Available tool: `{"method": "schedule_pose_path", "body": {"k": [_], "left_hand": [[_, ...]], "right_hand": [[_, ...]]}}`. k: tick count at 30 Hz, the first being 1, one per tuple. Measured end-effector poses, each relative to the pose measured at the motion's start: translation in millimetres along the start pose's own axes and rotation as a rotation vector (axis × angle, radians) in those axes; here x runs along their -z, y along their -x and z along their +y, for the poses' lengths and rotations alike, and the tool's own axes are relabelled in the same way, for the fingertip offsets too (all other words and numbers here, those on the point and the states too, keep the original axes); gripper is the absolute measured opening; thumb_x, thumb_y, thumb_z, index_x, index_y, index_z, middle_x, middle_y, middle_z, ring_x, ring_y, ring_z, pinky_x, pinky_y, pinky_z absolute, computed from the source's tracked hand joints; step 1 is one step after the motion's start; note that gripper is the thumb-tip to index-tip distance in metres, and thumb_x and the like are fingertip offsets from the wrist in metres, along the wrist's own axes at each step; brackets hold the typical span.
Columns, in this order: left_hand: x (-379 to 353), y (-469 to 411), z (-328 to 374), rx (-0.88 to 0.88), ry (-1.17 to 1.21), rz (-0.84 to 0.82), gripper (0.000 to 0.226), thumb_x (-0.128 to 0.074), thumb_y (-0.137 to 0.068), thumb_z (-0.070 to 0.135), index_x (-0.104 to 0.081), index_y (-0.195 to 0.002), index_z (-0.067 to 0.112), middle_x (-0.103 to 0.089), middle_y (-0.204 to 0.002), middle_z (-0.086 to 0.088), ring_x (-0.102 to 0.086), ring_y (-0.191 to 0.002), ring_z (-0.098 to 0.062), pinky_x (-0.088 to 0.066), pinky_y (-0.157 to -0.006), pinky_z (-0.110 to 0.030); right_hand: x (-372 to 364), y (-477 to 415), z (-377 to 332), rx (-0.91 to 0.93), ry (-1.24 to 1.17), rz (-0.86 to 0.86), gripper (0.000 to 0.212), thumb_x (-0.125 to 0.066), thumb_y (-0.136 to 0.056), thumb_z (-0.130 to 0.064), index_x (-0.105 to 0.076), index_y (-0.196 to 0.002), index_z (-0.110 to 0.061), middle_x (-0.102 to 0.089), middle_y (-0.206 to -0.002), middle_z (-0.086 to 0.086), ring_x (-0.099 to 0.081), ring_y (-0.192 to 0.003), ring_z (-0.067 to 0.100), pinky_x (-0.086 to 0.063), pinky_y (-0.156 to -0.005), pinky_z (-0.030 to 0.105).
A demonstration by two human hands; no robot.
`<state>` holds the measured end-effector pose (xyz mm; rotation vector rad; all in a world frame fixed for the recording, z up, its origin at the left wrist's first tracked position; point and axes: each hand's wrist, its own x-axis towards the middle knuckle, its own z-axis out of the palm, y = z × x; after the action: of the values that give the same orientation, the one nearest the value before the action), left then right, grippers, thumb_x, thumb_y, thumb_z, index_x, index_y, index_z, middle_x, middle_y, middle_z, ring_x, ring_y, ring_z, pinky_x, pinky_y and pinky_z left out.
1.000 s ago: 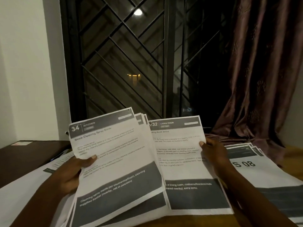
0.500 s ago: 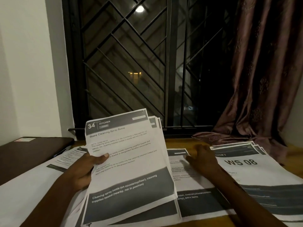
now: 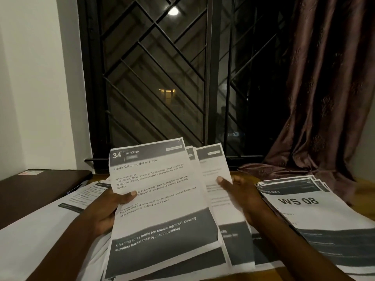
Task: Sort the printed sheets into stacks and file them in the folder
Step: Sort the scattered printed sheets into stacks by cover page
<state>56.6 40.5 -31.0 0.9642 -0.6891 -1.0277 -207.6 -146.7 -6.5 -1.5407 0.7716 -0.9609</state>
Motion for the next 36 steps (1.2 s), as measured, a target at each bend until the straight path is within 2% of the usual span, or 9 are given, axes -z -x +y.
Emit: {"method": "schedule_pose_path", "body": {"k": [3, 7, 11, 15, 17, 23, 26, 31, 36], "left_hand": [[13, -1, 2, -0.01, 0.027, 0.036, 0.086, -0.09, -0.052, -0.001, -0.056, -0.13, 0.01, -0.061, -0.128, -0.021, -0.059, -0.115, -0.043, -0.052, -0.084, -0.06], [23, -3, 4, -0.028, 0.049, 0.091, 0.057, -0.063, -0.074, -0.004, -0.057, -0.129, 0.011, -0.062, -0.126, -0.02, -0.059, -0.116, -0.042, -0.049, -0.084, -0.061], [20, 1, 6, -0.05, 0.049, 0.07, 0.1, -0.096, -0.038, 0.002, -0.057, -0.13, 0.012, -0.062, -0.128, -0.019, -0.06, -0.115, -0.041, -0.051, -0.085, -0.06], [21, 0, 5, -0.038, 0.052, 0.041, 0.11, -0.097, -0.032, 0.003, -0.055, -0.133, 0.013, -0.06, -0.13, -0.019, -0.059, -0.116, -0.041, -0.051, -0.086, -0.059], [17, 0, 6, -0.03, 0.043, 0.02, 0.11, -0.097, -0.031, 0.004, -0.055, -0.132, 0.012, -0.061, -0.13, -0.019, -0.06, -0.115, -0.041, -0.052, -0.086, -0.058], [9, 1, 4, -0.014, 0.011, -0.036, 0.104, -0.096, -0.039, 0.005, -0.054, -0.134, 0.012, -0.058, -0.133, -0.02, -0.057, -0.12, -0.042, -0.043, -0.094, -0.063], [4, 0, 2, -0.007, -0.003, -0.028, 0.106, -0.097, -0.035, 0.005, -0.055, -0.132, 0.012, -0.06, -0.13, -0.02, -0.059, -0.117, -0.041, -0.047, -0.091, -0.061], [2, -1, 2, 0.009, -0.008, -0.019, 0.106, -0.096, -0.034, 0.002, -0.056, -0.131, 0.013, -0.061, -0.129, -0.02, -0.059, -0.116, -0.042, -0.046, -0.09, -0.064], [4, -2, 1, 0.021, 0.0, -0.032, 0.103, -0.095, -0.037, 0.0, -0.055, -0.132, 0.011, -0.06, -0.129, -0.021, -0.058, -0.118, -0.043, -0.044, -0.092, -0.064]], "right_hand": [[24, -14, 1, 0.108, 0.205, 0.239, 0.004, -0.063, -0.089, -0.025, -0.061, -0.087, -0.022, -0.064, -0.084, -0.001, -0.06, -0.079, 0.016, -0.047, -0.069, 0.026], [44, -34, 14, 0.079, 0.119, 0.264, 0.011, -0.062, -0.091, -0.018, -0.067, -0.093, -0.008, -0.062, -0.068, -0.002, -0.057, -0.06, 0.015, -0.043, -0.059, 0.025], [54, -50, 24, 0.054, 0.185, 0.307, 0.013, -0.065, -0.089, -0.023, -0.069, -0.092, -0.011, -0.06, -0.062, -0.004, -0.054, -0.056, 0.014, -0.044, -0.068, 0.032], [56, -49, 29, 0.021, 0.345, 0.176, 0.011, -0.064, -0.089, -0.021, -0.068, -0.09, -0.011, -0.06, -0.064, -0.004, -0.054, -0.057, 0.013, -0.047, -0.061, 0.025], [51, -46, 35, -0.01, 0.575, 0.08, 0.012, -0.061, -0.091, -0.024, -0.066, -0.088, -0.014, -0.067, -0.075, 0.003, -0.058, -0.062, 0.014, -0.05, -0.058, 0.02], [42, -44, 52, -0.1, 1.077, 0.087, 0.069, -0.067, -0.079, -0.048, -0.044, -0.129, -0.007, -0.051, -0.129, 0.011, -0.05, -0.118, 0.029, -0.045, -0.095, 0.038], [32, -31, 35, 0.141, 0.879, 0.193, 0.053, -0.062, -0.085, -0.049, -0.053, -0.119, -0.009, -0.056, -0.121, 0.011, -0.054, -0.112, 0.029, -0.044, -0.087, 0.035], [-8, 10, 0, -0.111, 0.056, -0.434, 0.032, -0.05, -0.096, -0.036, -0.067, -0.112, -0.014, -0.072, -0.107, 0.006, -0.068, -0.101, 0.024, -0.054, -0.087, 0.033], [-21, 8, 1, -0.128, 0.005, -0.287, 0.016, -0.065, -0.087, -0.009, -0.069, -0.101, -0.004, -0.074, -0.1, 0.01, -0.072, -0.085, 0.018, -0.058, -0.071, 0.027]]}}
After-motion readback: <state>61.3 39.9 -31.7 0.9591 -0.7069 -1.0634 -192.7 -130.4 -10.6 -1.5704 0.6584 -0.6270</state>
